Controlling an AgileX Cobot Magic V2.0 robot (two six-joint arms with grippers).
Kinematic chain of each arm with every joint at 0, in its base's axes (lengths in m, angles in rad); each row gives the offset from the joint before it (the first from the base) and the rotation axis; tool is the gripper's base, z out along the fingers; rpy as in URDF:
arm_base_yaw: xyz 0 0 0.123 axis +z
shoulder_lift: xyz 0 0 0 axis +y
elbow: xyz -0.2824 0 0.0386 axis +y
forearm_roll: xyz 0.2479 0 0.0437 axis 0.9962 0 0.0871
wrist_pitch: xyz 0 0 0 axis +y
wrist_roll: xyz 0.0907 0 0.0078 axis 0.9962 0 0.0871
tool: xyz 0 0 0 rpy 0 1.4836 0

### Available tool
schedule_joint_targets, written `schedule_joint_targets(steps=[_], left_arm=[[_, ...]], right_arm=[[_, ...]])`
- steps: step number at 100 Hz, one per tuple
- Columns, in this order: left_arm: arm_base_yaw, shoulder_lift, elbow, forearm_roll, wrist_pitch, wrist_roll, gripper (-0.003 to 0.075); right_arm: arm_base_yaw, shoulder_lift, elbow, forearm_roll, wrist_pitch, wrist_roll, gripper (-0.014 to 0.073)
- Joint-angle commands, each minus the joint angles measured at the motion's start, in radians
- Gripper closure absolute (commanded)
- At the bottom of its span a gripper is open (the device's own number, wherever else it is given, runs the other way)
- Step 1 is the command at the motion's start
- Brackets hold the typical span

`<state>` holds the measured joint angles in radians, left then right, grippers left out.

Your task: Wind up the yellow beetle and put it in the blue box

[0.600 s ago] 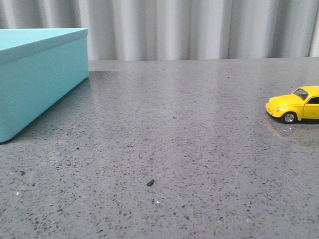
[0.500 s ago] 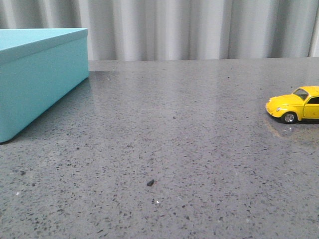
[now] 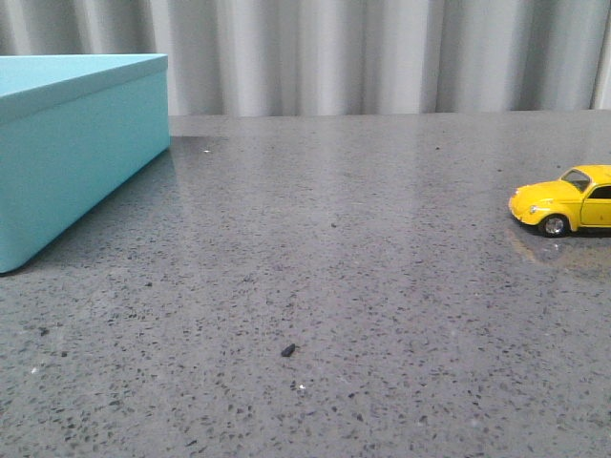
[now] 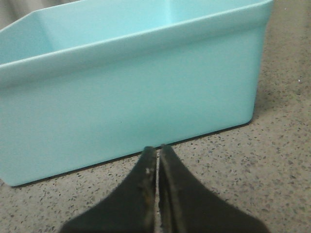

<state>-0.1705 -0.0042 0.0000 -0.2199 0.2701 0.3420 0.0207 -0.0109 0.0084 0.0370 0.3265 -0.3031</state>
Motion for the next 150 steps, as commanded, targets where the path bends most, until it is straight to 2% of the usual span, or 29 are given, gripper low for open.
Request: schedule_joint_targets(steps=[1, 48, 58, 78, 85, 96, 110, 120, 128, 143, 150], left_arm=[[-0.006, -0.032, 0.026, -0.008, -0.077, -0.004, 0.0741], [-0.006, -0.032, 0.026, -0.008, -0.077, -0.004, 0.0741], [-0.006, -0.032, 0.026, -0.008, -0.077, -0.004, 0.0741], [-0.006, -0.032, 0.026, -0.021, -0.086, -0.004, 0.0741], [-0.006, -0.032, 0.026, -0.107, -0.121, -0.004, 0.0741], [-0.006, -0.032, 0.026, -0.336, -0.203, -0.004, 0.0741], [-0.006, -0.032, 0.026, -0.396, -0.231, -0.006, 0.0741], [-0.006, -0.032, 0.026, -0.463, -0.241, -0.01, 0.0741], [-0.006, -0.032, 0.026, -0.581, -0.246, -0.01, 0.0741], [-0.006, -0.032, 0.026, -0.799, -0.259, -0.01, 0.0741], [-0.006, -0.032, 0.026, -0.845, -0.27, -0.01, 0.0741]], right_arm=[[-0.002, -0.02, 0.026, -0.01, -0.014, -0.001, 0.0648], [-0.002, -0.02, 0.026, -0.01, -0.023, -0.001, 0.0648], [-0.002, -0.02, 0.026, -0.07, -0.116, -0.001, 0.0648], [-0.002, -0.02, 0.026, -0.058, -0.354, -0.001, 0.0648], [-0.002, -0.02, 0.026, 0.007, -0.434, -0.001, 0.0648], [-0.002, -0.02, 0.026, 0.226, -0.509, -0.001, 0.0648], [-0.002, -0.02, 0.024, 0.397, -0.582, -0.001, 0.0648], [-0.002, -0.02, 0.024, 0.444, -0.583, -0.001, 0.0648], [-0.002, -0.02, 0.022, 0.455, -0.572, -0.001, 0.0648], [-0.002, -0.02, 0.013, 0.62, -0.535, -0.001, 0.0648], [-0.002, -0.02, 0.001, 0.672, -0.534, -0.001, 0.0648]])
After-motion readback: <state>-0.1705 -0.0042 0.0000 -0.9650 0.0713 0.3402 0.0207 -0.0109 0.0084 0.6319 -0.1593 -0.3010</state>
